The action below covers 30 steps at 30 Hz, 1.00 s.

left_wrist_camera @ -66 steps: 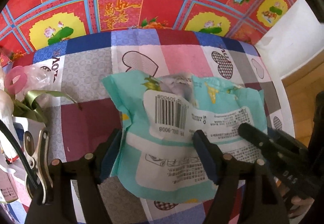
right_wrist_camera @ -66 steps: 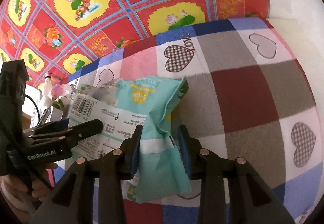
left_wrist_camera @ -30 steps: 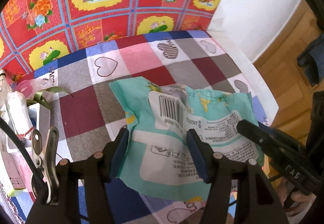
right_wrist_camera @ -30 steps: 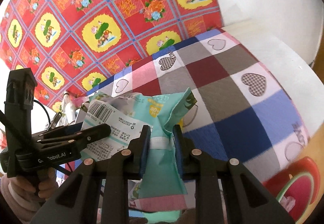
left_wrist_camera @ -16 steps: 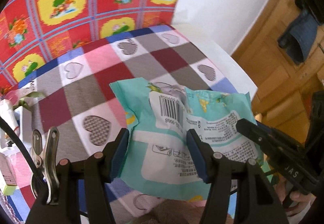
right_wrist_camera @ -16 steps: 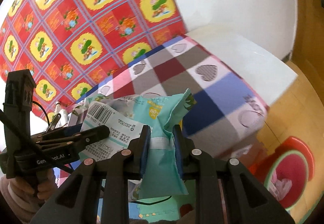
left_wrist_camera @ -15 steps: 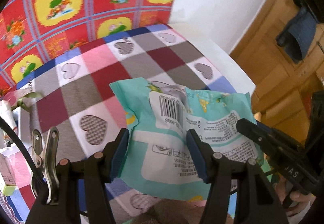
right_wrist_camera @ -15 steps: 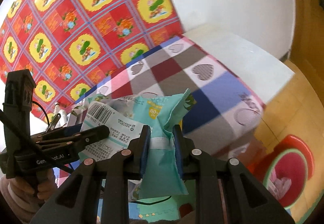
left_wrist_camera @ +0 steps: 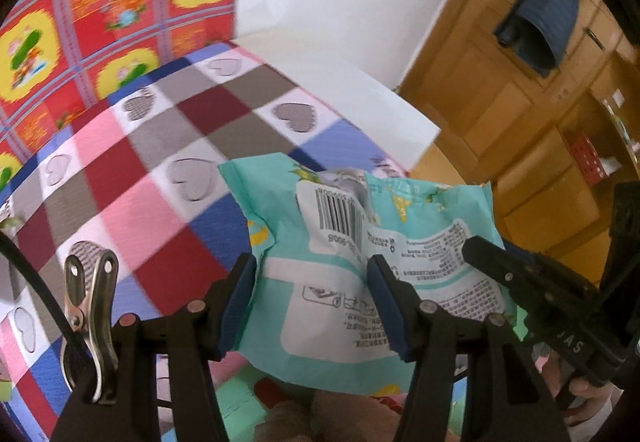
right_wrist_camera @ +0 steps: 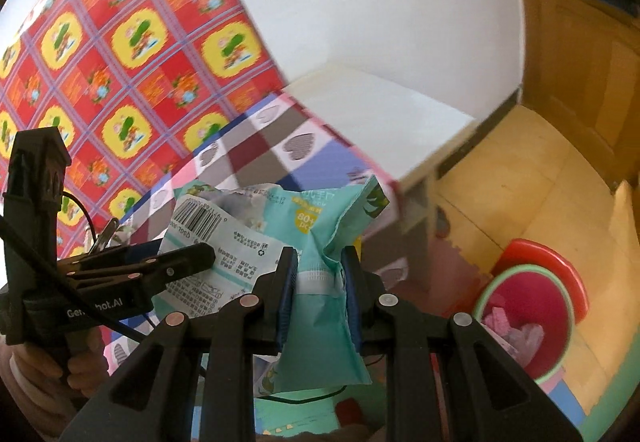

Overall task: Collect trash
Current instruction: 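Carry the teal wipes packet with both grippers over the red bucket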

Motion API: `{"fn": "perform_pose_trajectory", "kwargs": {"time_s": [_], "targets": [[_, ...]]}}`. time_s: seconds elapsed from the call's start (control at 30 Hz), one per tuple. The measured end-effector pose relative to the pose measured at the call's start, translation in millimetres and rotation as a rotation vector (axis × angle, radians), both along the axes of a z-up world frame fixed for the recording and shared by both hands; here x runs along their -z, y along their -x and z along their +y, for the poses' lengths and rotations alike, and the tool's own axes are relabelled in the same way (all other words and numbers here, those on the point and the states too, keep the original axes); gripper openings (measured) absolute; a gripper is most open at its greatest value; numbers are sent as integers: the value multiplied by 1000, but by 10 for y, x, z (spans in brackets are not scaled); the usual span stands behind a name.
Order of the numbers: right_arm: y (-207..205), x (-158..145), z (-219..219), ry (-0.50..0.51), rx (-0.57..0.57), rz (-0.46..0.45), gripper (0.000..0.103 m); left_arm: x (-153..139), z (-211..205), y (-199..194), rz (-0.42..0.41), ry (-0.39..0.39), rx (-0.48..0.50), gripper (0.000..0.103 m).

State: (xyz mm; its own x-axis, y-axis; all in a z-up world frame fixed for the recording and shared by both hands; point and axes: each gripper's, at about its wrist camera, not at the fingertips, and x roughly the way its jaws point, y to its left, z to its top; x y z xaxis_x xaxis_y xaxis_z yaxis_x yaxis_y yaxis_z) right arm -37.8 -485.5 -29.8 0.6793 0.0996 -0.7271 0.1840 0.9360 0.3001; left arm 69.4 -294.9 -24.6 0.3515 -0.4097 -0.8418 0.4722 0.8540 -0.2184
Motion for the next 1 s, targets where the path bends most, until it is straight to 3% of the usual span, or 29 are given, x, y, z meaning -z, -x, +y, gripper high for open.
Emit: {"fn": "perform_pose_trajectory", "kwargs": {"time_s": [0.3, 0.53, 1.0], "targets": [[470, 72, -652, -14, 124, 16, 24, 48, -721, 235, 7, -4, 114, 61], [826, 297, -1179, -29, 221, 56, 24, 201, -1340, 453, 8, -20, 224, 61], [1183, 1215, -2047, -12, 313, 164, 24, 1017, -2493, 782, 55, -66, 398, 60]]}}
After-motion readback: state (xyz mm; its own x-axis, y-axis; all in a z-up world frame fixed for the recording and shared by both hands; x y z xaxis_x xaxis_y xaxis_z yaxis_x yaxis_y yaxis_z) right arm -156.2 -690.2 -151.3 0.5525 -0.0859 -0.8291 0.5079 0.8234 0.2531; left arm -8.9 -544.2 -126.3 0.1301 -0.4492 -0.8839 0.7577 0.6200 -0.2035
